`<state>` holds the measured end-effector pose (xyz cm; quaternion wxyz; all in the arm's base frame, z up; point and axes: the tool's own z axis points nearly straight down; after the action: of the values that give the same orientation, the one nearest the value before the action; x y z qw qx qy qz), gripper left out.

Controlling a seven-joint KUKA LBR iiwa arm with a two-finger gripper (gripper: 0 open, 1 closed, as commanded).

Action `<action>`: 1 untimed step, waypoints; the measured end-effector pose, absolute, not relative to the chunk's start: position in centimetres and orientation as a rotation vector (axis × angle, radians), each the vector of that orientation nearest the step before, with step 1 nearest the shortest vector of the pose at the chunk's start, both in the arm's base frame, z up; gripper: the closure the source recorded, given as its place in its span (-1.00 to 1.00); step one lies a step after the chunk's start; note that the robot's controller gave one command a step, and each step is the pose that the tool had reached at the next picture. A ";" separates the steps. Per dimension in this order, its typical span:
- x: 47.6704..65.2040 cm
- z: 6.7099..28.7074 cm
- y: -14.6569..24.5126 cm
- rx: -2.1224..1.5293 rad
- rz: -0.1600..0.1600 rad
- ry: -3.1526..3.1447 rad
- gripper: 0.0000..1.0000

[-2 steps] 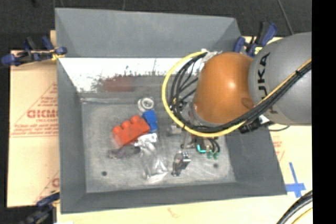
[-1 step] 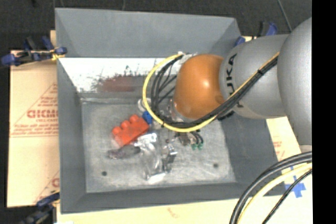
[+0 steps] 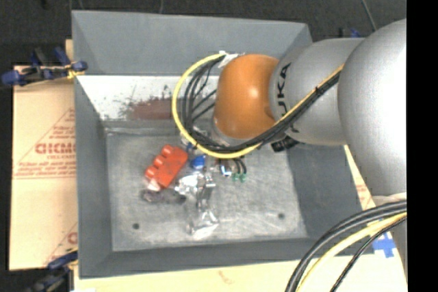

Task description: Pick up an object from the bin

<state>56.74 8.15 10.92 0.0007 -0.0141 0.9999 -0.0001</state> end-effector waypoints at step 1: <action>57.7 10.0 9.7 0.064 0.012 3.125 -1.00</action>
Offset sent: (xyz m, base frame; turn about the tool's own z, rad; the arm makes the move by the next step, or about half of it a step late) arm 0.0245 0.0387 -0.0323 0.1384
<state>57.69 9.70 10.01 0.0081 0.0206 0.9997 0.0037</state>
